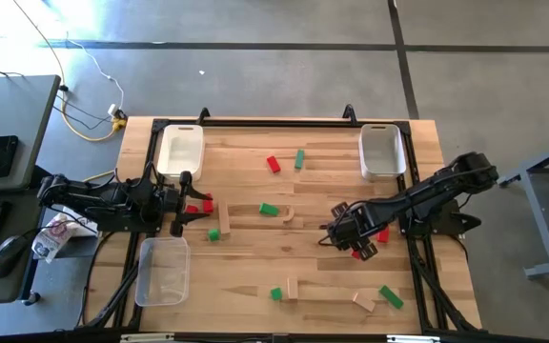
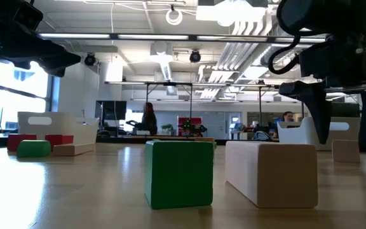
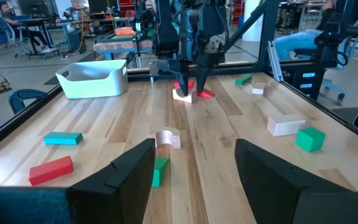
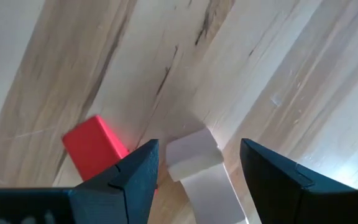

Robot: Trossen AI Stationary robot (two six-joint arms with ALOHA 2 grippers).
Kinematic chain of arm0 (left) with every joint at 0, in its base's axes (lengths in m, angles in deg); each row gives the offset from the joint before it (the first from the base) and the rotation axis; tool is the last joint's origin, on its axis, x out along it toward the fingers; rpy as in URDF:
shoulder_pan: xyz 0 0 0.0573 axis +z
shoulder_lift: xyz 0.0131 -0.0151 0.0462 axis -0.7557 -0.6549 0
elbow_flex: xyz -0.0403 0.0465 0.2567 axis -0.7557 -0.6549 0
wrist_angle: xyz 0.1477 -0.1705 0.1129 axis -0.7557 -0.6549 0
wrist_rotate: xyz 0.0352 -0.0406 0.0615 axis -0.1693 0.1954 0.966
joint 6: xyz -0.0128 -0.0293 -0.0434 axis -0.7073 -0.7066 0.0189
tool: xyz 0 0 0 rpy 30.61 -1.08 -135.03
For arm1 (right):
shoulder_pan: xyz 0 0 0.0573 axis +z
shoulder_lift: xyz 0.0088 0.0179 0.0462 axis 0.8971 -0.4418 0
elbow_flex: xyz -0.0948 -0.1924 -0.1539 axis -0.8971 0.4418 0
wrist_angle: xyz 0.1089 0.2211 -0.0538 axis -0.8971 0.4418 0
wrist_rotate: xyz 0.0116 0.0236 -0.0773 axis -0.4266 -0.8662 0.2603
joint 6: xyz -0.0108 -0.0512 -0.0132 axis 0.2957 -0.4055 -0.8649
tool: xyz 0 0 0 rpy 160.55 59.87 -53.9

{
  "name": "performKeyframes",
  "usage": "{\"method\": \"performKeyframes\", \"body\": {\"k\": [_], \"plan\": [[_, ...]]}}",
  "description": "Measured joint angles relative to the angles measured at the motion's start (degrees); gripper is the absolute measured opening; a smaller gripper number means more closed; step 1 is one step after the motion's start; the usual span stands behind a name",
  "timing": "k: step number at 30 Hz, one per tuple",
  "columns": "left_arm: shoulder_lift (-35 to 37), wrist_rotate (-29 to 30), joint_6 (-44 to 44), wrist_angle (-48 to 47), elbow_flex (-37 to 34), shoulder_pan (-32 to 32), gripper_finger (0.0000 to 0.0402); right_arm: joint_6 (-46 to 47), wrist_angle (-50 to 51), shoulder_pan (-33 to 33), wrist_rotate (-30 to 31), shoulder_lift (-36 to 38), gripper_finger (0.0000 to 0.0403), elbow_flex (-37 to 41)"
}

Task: Sort & place blocks by color
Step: Put the light brown block into the gray bin

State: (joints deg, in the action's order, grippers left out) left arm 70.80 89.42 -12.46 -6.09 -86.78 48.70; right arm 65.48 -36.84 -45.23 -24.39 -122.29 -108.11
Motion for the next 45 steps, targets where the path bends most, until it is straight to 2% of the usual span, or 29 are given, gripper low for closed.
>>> {"method": "performKeyframes", "body": {"k": [14,18,22,27,29,37,45], "plan": [[0.0,0.0,0.0,0.0,0.0,0.0,0.0209,-1.7,-0.6,0.0,0.4,-6.2,0.0202,-0.2],[0.0,0.0,0.0,0.0,0.0,0.0,0.0209,-0.8,-0.6,0.0,0.1,-5.8,0.0158,-0.2],[0.0,0.0,0.0,0.0,0.0,0.0,0.0209,2.2,-0.8,-0.1,2.5,-5.5,0.0092,-0.1],[0.0,0.0,0.0,0.0,0.0,0.0,0.0209,6.9,-0.5,-0.3,2.5,-5.5,0.0018,0.0],[0.0,0.0,0.0,0.0,0.0,0.0,0.0209,8.0,-0.4,-0.4,2.5,-5.5,0.0004,0.0],[0.0,0.0,0.0,0.0,0.0,0.0,0.0209,16.0,-0.5,-0.5,3.8,-5.5,0.0038,0.0],[0.0,0.0,0.0,0.0,0.0,0.0,0.0209,32.1,-1.5,-0.5,8.7,-5.6,0.0087,0.0]]}}
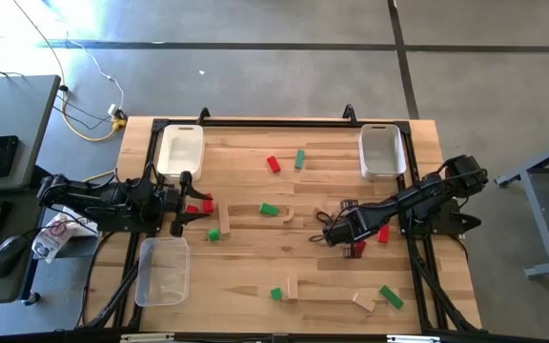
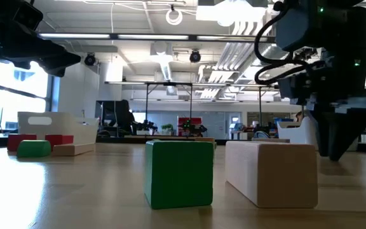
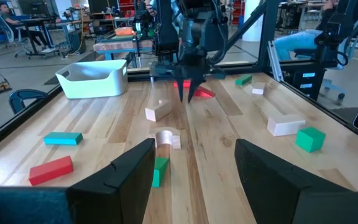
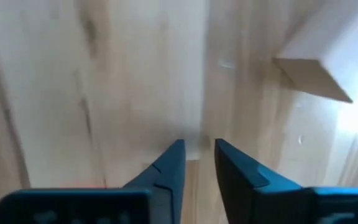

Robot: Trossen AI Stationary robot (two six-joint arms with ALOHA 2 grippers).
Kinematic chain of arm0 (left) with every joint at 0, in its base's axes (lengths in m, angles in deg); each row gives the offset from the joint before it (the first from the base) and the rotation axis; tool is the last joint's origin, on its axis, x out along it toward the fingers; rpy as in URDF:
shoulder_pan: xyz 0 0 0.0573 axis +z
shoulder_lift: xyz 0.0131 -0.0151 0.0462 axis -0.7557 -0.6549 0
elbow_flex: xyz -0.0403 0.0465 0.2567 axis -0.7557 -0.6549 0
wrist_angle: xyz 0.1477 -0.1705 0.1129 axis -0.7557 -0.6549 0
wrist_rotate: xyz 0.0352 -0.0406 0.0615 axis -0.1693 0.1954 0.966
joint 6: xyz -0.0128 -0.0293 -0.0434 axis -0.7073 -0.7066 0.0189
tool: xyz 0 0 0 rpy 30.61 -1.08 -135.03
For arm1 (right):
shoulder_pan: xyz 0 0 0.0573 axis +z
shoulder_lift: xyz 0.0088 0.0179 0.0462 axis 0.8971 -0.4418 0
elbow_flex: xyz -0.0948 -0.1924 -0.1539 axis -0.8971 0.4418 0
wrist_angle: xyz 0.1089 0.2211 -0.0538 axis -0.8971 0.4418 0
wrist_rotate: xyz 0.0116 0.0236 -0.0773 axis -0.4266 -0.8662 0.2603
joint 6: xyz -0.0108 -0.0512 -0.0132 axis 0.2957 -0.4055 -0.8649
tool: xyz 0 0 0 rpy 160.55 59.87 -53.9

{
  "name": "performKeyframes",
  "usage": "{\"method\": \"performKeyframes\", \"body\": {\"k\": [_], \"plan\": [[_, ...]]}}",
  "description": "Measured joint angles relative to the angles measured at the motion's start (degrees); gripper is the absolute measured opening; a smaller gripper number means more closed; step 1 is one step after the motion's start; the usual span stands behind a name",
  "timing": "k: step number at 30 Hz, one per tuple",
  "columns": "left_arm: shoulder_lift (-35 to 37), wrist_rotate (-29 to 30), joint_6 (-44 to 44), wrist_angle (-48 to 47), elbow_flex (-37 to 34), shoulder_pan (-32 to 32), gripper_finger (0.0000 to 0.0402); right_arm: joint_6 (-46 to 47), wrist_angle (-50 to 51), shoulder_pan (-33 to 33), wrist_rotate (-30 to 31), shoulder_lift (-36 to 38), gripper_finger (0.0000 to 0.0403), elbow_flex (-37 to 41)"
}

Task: Sort & place blocks by color
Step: Put the light brown block into the gray bin

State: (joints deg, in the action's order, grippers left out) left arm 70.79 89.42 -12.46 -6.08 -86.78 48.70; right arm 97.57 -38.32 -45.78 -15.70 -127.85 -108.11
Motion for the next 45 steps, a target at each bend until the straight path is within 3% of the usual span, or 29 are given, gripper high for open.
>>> {"method": "performKeyframes", "body": {"k": [9,16,31,45], "plan": [[0.0,0.0,0.0,0.0,0.0,0.0,0.0209,11.1,-0.9,0.0,8.5,0.7,0.0172,-2.9],[0.0,0.0,0.0,0.3,0.0,0.0,0.0209,12.2,-1.1,-2.6,13.1,0.7,0.019,-8.1],[0.0,0.0,0.0,0.3,0.0,0.0,0.0209,12.2,-8.0,-14.1,2.7,0.3,0.019,-6.0],[0.0,0.0,0.0,0.3,0.0,0.0,0.0209,11.7,-8.3,-15.0,0.7,-4.5,0.019,-5.9]]}}
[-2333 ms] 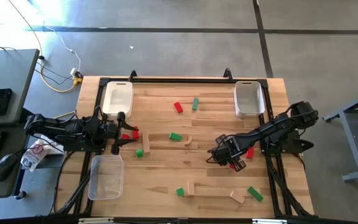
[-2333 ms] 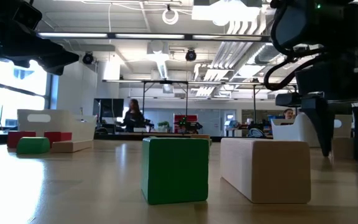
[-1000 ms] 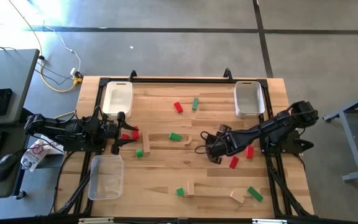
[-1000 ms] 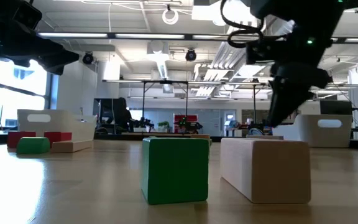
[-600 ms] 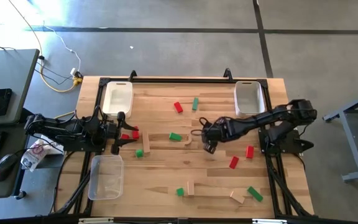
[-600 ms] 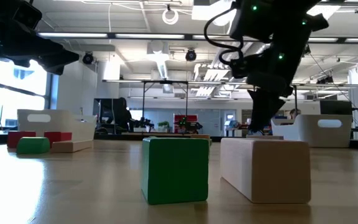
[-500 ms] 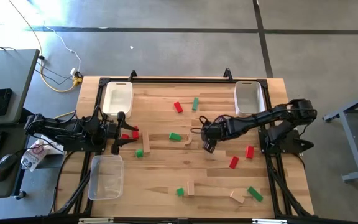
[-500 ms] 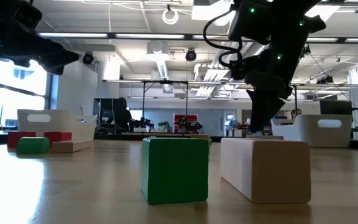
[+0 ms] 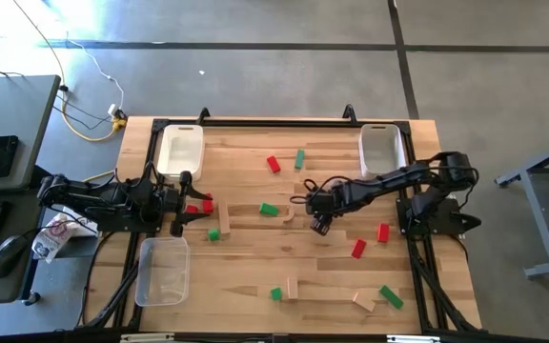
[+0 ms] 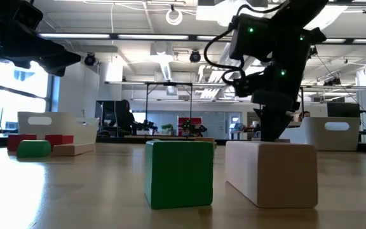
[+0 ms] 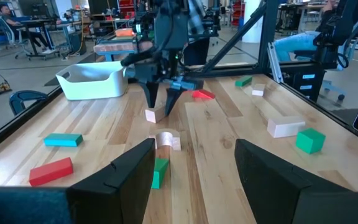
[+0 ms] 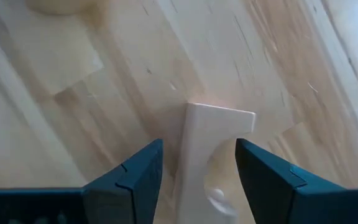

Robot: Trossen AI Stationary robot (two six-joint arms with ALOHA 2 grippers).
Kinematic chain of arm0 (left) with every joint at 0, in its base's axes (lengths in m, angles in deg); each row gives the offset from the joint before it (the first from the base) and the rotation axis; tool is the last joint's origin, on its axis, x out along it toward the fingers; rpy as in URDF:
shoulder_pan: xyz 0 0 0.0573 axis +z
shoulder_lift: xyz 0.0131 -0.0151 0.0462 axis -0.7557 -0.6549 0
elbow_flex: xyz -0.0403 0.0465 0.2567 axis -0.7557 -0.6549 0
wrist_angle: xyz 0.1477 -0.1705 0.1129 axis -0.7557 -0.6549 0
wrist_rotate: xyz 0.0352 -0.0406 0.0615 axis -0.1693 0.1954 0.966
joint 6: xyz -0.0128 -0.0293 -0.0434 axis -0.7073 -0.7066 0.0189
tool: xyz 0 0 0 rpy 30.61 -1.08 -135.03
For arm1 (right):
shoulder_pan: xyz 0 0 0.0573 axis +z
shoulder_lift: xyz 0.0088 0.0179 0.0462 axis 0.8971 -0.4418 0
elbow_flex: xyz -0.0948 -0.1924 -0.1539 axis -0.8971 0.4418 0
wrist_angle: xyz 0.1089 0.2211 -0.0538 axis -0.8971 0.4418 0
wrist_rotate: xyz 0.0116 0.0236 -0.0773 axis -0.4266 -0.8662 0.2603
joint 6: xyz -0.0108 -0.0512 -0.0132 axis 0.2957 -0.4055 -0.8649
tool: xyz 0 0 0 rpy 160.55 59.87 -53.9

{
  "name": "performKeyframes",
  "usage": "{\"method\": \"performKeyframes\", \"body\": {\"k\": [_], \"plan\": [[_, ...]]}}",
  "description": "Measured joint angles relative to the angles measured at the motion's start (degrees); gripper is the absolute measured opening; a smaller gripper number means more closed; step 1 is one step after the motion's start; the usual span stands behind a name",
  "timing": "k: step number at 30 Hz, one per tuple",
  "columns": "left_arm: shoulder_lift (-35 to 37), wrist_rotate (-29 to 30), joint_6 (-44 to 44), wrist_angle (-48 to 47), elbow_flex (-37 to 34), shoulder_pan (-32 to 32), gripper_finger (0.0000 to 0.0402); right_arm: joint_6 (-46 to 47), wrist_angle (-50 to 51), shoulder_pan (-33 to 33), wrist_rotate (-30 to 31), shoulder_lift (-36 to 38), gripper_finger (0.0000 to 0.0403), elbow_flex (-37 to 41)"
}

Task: Sort & place blocks by color
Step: Put the light brown block into the gray bin

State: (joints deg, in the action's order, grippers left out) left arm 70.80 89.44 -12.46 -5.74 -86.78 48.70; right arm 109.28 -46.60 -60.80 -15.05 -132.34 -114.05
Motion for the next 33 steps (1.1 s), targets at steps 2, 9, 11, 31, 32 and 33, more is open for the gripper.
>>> {"method": "performKeyframes", "body": {"k": [2,9,11,31,32,33], "plan": [[0.0,0.0,0.0,0.0,0.0,0.0,0.0209,0.1,-0.5,-0.1,0.0,-0.5,0.0186,0.0],[0.0,-0.2,-6.4,-0.1,0.0,0.0,0.0209,2.0,-0.6,-0.1,-2.2,-0.7,0.0097,0.0],[0.0,0.1,-8.6,0.1,0.0,0.0,0.0209,2.1,-0.6,-0.1,-2.3,-0.7,0.0055,0.0],[0.0,1.4,-11.2,6.6,0.6,0.0,0.0209,0.2,3.5,-0.8,13.8,6.0,0.0023,0.0],[0.0,1.4,-11.1,6.6,1.1,0.0,0.0209,-0.1,4.2,-1.0,15.6,7.2,0.0026,0.0],[-0.1,1.5,-10.9,6.6,1.5,0.0,0.0209,-0.2,5.3,-1.2,17.1,8.4,0.0029,0.0]]}}
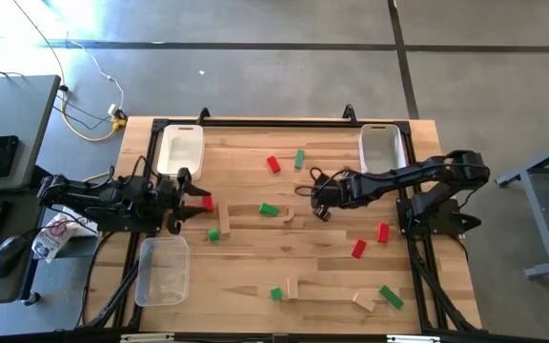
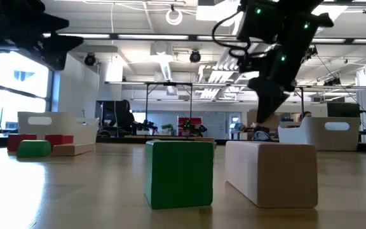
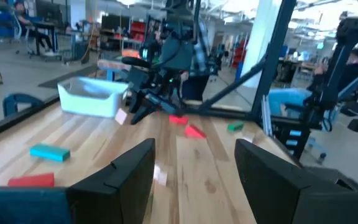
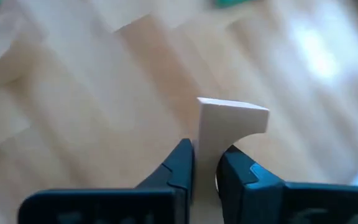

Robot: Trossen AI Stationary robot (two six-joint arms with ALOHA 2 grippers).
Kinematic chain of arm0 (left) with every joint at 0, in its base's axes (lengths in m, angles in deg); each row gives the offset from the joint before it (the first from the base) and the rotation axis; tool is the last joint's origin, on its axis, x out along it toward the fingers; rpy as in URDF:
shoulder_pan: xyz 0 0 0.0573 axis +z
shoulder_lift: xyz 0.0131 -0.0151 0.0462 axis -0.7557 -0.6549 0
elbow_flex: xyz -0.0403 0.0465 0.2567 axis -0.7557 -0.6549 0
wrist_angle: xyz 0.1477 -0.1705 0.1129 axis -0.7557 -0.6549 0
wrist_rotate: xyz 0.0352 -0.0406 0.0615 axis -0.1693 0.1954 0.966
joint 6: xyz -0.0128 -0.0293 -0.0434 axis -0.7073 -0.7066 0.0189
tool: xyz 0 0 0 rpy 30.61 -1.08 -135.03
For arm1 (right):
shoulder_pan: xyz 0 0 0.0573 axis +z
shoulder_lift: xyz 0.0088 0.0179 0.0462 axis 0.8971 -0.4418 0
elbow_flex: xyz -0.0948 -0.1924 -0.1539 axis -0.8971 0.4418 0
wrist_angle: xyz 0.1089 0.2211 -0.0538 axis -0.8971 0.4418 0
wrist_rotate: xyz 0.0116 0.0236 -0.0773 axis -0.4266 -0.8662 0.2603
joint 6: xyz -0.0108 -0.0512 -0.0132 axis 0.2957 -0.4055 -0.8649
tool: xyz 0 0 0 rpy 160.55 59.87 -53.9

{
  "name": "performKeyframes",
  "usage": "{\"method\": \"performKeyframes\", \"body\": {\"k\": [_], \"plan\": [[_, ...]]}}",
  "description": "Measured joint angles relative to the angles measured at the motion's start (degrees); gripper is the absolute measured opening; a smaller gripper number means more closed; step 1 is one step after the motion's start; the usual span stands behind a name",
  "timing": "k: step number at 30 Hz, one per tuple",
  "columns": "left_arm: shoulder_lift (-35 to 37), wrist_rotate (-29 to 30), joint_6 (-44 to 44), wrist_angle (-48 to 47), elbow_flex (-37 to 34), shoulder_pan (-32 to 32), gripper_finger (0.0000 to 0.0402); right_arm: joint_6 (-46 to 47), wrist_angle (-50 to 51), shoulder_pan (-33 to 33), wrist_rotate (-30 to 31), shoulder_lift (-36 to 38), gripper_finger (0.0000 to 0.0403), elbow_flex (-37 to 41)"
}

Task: Sort & place blocks by color
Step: Put the light brown block into the gray bin

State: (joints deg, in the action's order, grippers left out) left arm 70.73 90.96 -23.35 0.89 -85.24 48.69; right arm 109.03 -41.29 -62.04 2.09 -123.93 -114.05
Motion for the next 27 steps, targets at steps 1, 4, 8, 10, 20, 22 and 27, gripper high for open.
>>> {"method": "performKeyframes", "body": {"k": [1,4,8,10,20,22,27], "plan": [[-0.1,0.3,0.4,0.0,0.4,0.0,0.0209,-0.2,1.0,-0.3,1.7,1.2,0.0031,0.0],[-0.3,2.9,3.0,-0.2,1.7,0.0,0.0209,-1.3,3.9,-1.7,5.9,4.9,0.003,0.0],[-1.9,7.7,5.9,-1.8,4.1,0.0,0.0209,-1.2,6.8,-4.4,11.8,9.5,0.0026,0.0],[-3.3,9.5,6.4,-3.8,5.8,0.0,0.0209,-1.2,7.8,-6.0,15.3,11.4,0.0028,0.0],[-17.7,12.4,3.1,-17.8,15.2,0.0,0.0209,-7.7,12.5,-18.2,20.3,15.4,0.0027,0.0],[-21.1,12.2,2.3,-19.0,17.1,0.0,0.0209,-7.4,13.7,-21.1,18.7,15.4,0.0029,0.0],[-29.8,13.1,-1.5,-25.1,22.7,0.0,0.0209,-7.8,16.2,-27.6,11.7,15.4,0.0029,0.0]]}}
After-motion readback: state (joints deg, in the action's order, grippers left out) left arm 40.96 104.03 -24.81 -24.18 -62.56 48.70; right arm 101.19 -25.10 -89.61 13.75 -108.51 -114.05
